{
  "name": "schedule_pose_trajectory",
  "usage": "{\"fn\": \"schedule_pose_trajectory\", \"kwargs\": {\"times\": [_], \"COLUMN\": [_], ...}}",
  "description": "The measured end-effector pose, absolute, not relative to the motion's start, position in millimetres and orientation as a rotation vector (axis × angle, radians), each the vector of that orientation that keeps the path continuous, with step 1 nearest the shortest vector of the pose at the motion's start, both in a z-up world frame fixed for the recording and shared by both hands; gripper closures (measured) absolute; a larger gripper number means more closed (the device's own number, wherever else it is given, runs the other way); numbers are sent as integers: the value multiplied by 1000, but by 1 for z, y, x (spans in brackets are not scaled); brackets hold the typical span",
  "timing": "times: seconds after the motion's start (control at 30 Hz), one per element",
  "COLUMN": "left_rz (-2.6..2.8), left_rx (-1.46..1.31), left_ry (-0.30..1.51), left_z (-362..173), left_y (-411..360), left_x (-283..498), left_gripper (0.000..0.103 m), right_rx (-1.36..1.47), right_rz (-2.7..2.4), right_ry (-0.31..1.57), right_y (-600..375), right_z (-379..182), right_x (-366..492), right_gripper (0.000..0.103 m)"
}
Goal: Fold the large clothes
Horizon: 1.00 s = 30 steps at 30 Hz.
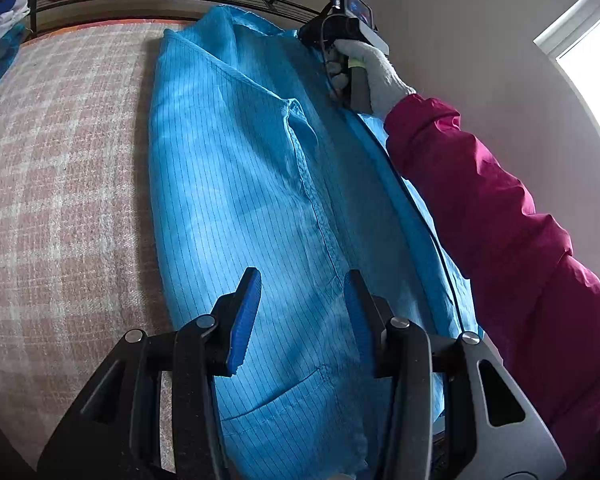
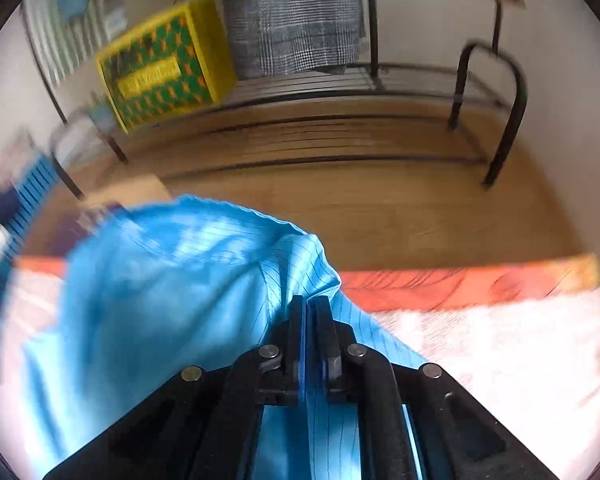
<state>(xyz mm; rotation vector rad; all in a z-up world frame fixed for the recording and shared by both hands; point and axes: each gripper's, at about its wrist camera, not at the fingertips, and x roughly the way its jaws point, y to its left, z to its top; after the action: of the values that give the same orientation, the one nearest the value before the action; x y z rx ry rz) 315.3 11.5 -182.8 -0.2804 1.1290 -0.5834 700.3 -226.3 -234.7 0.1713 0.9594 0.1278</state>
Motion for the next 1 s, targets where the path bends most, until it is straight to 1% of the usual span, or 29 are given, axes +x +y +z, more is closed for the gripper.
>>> {"fn": "schedule_pose_trajectory", "kwargs": {"times": [0.03, 0.07, 0.1, 0.13, 0.2, 0.3, 0.37, 0.53, 0.6, 0.7, 0.77, 0.87, 1.0], "left_rz": [-584, -585, -587, -592, -599, -615, -624, -626, -619, -625, -632, -641, -655], "left_rx": [-282, -283, -286, -287, -286, -290, -283, -281, -268, -243, -225, -202, -175], "left_ry": [1126, 1124, 1122, 1120, 1118, 1111, 1098, 1088, 1077, 1048, 1033, 1008, 988], "left_z": [-181, -180, -179, -178, -177, -172, -168, -161, -158, -150, -146, -140, -137], "left_y": [13, 13, 14, 14, 13, 12, 9, 8, 8, 10, 10, 11, 12], "left_x": [314, 313, 312, 311, 309, 304, 299, 295, 293, 285, 279, 269, 256], "left_gripper": [59, 59, 59, 59, 59, 59, 59, 59, 59, 59, 59, 59, 59], "right_rx": [275, 375, 456, 508, 516, 374, 306, 316, 333, 379, 386, 360, 332], "right_rz": [191, 253, 296, 309, 301, 221, 180, 282, 333, 388, 377, 333, 268], "right_ry": [927, 901, 870, 837, 816, 891, 967, 1138, 1136, 1077, 1032, 983, 946], "right_y": [-240, -255, -269, -284, -303, -307, -303, -283, -279, -280, -285, -287, -295], "right_z": [-227, -218, -210, -200, -185, -179, -189, -234, -234, -207, -180, -141, -102], "right_x": [695, 688, 680, 670, 652, 633, 623, 595, 572, 529, 496, 442, 365], "right_gripper": [96, 88, 77, 75, 76, 80, 82, 82, 82, 81, 81, 81, 81]}}
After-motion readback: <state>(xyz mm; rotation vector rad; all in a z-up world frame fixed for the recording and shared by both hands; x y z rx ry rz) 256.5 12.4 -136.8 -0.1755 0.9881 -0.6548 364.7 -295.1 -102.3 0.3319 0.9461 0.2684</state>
